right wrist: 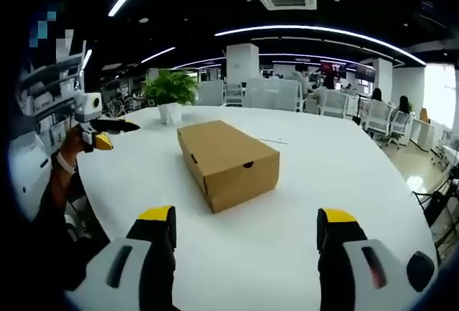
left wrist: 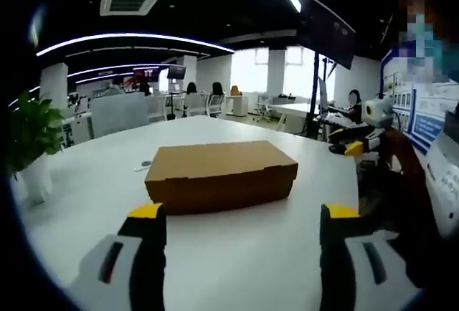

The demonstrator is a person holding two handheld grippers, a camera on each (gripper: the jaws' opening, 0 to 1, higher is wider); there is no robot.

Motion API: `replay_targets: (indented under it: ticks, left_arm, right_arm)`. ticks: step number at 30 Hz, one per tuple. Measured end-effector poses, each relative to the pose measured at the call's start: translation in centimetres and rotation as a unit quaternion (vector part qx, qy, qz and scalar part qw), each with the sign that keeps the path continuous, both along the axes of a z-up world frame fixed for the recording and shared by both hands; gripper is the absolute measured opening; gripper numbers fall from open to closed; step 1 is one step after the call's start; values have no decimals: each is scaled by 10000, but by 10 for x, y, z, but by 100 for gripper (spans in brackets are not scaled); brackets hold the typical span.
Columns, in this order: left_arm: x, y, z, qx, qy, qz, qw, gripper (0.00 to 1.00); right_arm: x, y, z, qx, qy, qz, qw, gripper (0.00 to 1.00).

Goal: Operate the shoe box by opening the lid, removing the specified soft item, and placing it in the target area until the item is outside and the box remains undamaged.

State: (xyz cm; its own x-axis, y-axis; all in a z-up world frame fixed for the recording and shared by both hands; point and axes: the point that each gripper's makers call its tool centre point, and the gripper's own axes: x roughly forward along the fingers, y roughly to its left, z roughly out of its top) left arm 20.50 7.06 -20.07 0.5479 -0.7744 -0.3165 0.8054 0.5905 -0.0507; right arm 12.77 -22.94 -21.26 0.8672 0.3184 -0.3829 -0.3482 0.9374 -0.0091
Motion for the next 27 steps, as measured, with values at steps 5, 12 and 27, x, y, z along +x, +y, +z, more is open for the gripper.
replay_targets:
  ticks: [5, 12, 27]
  left_arm:
    - [-5, -4, 4, -197, 172, -98, 9996, 90]
    - [3, 6, 4, -56, 120, 49, 9999, 92]
    - [9, 12, 10, -159, 244, 155, 9995, 93]
  right_arm:
    - [1, -9, -11, 210, 219, -170, 9994, 80]
    - [4, -3, -11, 387, 203, -79, 9990, 79]
    - [12, -1, -18, 274, 359, -80, 9989, 79]
